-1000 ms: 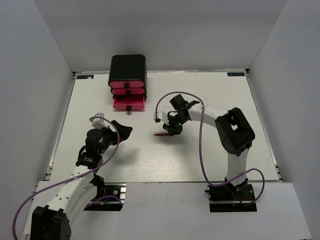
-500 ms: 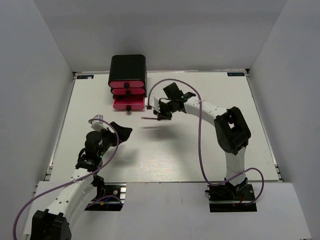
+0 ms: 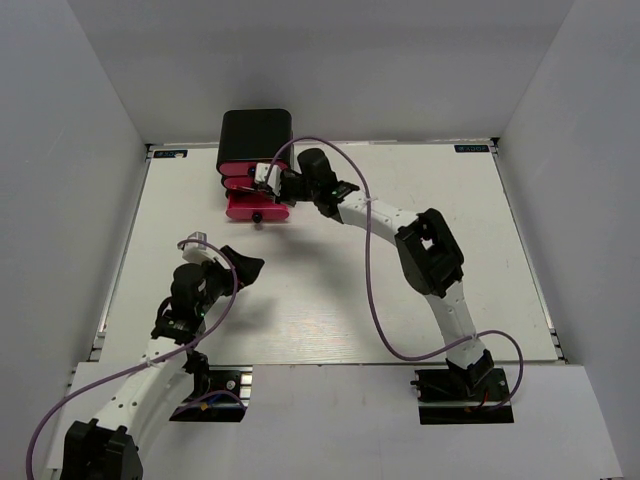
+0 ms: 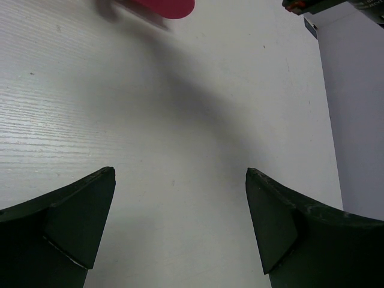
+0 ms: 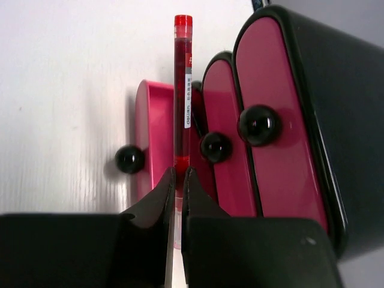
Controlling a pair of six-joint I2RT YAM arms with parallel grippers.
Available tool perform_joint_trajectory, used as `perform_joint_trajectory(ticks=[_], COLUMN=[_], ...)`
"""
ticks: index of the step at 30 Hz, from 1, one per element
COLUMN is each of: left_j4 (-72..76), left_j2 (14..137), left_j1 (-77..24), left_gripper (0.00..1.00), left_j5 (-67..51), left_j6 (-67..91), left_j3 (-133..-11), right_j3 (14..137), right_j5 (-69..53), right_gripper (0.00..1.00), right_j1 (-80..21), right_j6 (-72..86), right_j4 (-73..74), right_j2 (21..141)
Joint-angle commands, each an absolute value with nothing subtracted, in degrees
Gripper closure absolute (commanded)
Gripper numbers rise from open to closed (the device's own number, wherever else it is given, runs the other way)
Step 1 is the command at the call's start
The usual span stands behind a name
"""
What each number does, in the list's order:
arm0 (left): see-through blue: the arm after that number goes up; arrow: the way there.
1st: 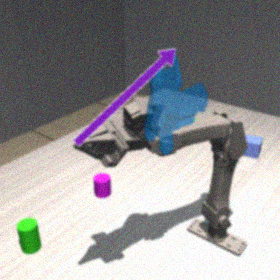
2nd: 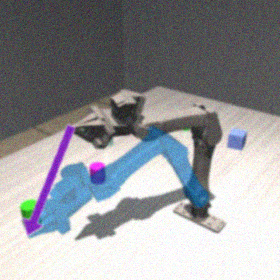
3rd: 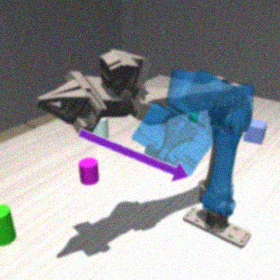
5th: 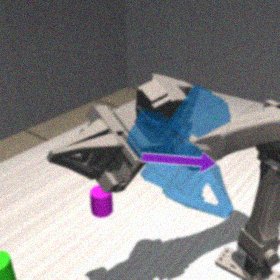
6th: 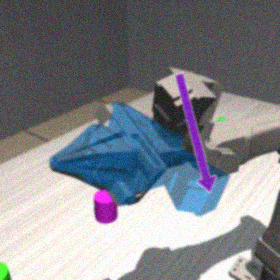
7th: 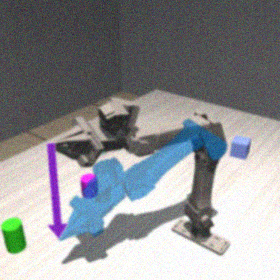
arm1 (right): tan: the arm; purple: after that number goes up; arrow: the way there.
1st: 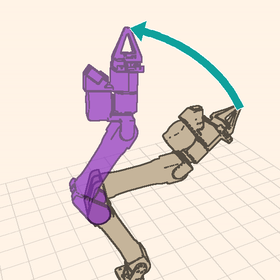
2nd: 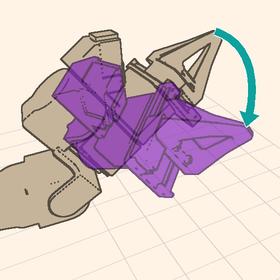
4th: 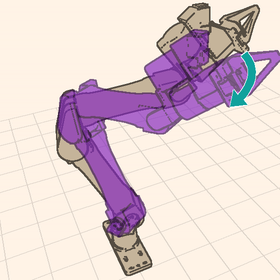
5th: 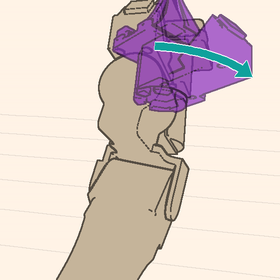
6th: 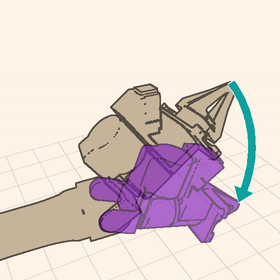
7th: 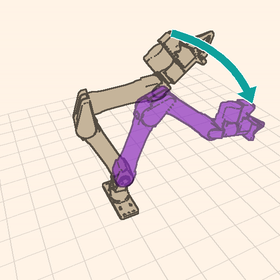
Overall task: Sort the stationery into containers
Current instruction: Place the pen in the drawer.
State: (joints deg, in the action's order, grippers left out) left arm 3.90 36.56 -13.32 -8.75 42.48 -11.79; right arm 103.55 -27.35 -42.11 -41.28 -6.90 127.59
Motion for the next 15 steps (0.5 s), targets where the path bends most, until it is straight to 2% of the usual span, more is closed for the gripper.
perform_joint_trajectory(ticks=[1, 12, 15], left_j4=[3.8, 3.3, 3.3], left_j2=[36.8, 38.6, 39.1], left_j1=[-13.4, -13.4, -13.4], left_gripper=[0.0, 0.0, 0.0], left_j5=[-8.2, -7.6, -7.6], left_j6=[42.5, 42.5, 42.5], left_j3=[-11.6, -12.7, -13.2], right_j3=[104.7, 106.0, 104.1], right_j5=[-27.2, -26.8, -26.5], right_gripper=[1.0, 1.0, 0.8], right_j1=[-42.7, -42.4, -42.5], right_j6=[-37.9, -38.9, -38.8], right_j4=[-19.5, -21.6, -22.6], right_j2=[128.9, 134.6, 134.6])
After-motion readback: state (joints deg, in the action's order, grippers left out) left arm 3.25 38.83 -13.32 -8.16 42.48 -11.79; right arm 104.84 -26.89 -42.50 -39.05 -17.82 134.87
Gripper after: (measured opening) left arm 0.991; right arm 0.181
